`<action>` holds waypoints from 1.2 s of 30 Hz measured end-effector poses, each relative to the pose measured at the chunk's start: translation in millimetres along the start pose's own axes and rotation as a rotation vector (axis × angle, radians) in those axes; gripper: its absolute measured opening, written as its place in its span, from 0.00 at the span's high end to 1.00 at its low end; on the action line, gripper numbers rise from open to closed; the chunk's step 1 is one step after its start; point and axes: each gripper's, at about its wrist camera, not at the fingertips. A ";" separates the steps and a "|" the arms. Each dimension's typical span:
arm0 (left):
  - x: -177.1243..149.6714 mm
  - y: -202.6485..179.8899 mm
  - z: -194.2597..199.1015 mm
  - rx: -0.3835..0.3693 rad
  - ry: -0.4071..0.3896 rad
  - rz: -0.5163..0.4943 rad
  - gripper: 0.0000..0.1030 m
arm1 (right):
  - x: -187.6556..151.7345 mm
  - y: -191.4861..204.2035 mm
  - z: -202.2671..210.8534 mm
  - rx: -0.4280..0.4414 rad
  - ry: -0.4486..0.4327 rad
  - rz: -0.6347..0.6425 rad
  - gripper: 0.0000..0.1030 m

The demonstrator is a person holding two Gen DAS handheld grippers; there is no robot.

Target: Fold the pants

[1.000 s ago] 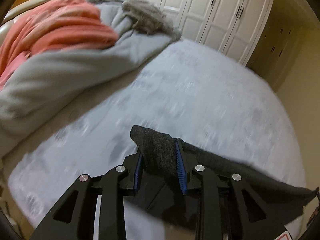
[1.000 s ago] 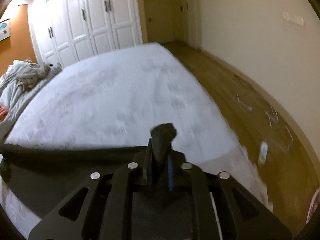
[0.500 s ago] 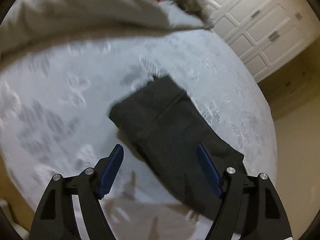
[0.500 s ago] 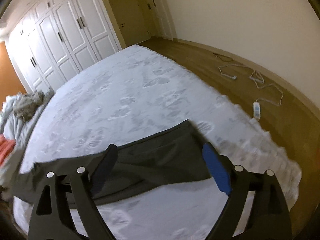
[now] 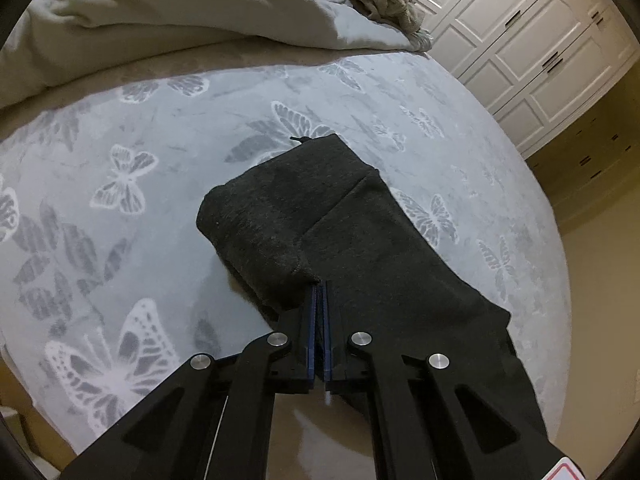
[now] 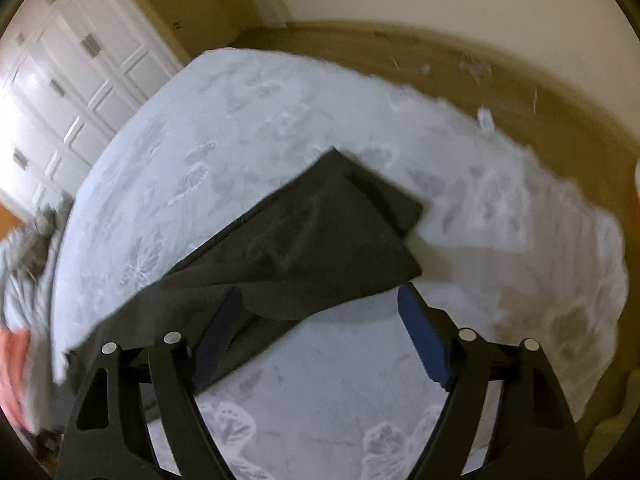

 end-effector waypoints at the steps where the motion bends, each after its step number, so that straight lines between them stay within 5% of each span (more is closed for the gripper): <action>1: 0.1 1.4 -1.4 0.005 0.007 0.007 0.99 | 4.5 -7.5 -6.5 -0.003 0.020 -0.057 0.25; 5: 0.2 8.7 -8.6 -0.003 0.033 0.038 0.99 | 21.0 -39.3 -36.4 -0.015 0.043 -0.274 0.24; 6: 0.4 9.1 -9.5 -0.001 0.035 0.034 0.99 | 24.1 -36.4 -41.1 0.008 0.026 -0.241 0.42; 7: 1.4 8.8 -10.2 0.000 0.035 0.030 0.99 | 26.5 -28.8 -41.6 0.010 0.022 -0.184 0.92; 9: 3.0 6.8 -11.1 0.002 0.034 0.014 0.99 | 32.4 -15.1 -29.6 0.088 0.003 -0.136 0.93; 12: 4.4 2.8 -15.2 0.021 0.038 -0.010 0.99 | 41.5 16.1 28.7 0.281 -0.169 -0.015 0.94; 14: 3.9 -1.7 -21.5 0.051 0.050 -0.038 0.99 | 47.4 16.8 32.4 0.226 -0.236 0.044 0.94; 18: 1.2 -11.0 -27.9 0.117 0.056 -0.109 0.99 | 48.2 -32.7 -35.5 -0.005 -0.071 -0.053 0.93; 23: -2.1 -22.0 -27.6 0.174 0.043 -0.176 0.99 | 46.5 -25.3 -14.5 -0.076 -0.126 -0.014 0.79; 24: -2.1 -22.2 -27.8 0.177 0.044 -0.175 0.99 | 46.2 -23.7 -5.1 -0.081 -0.151 0.004 0.60; 26: -1.7 -21.5 -27.6 0.174 0.044 -0.162 0.99 | 43.6 -20.1 11.7 -0.094 -0.206 0.045 0.45; 31: -3.0 -26.1 -25.7 0.183 0.036 -0.157 0.99 | 45.6 -14.6 -11.0 -0.099 -0.136 0.158 0.43; 32: -3.5 -28.3 -25.7 0.184 0.035 -0.162 0.99 | 44.4 -16.3 -21.6 -0.108 -0.098 0.160 0.44; 34: -4.8 -32.0 -26.0 0.190 0.032 -0.172 0.99 | 39.3 -18.3 -37.6 -0.126 -0.040 0.177 0.95; 36: -4.7 -32.9 -26.7 0.198 0.029 -0.177 0.99 | 41.1 -11.0 -28.9 -0.116 -0.082 0.188 0.95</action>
Point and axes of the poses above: each gripper's, at about its wrist camera, not at the fingertips, and z roughly against the way its jaws point, y to its left, x to its top, and after that the axes turned 14 degrees about -z, right-handed
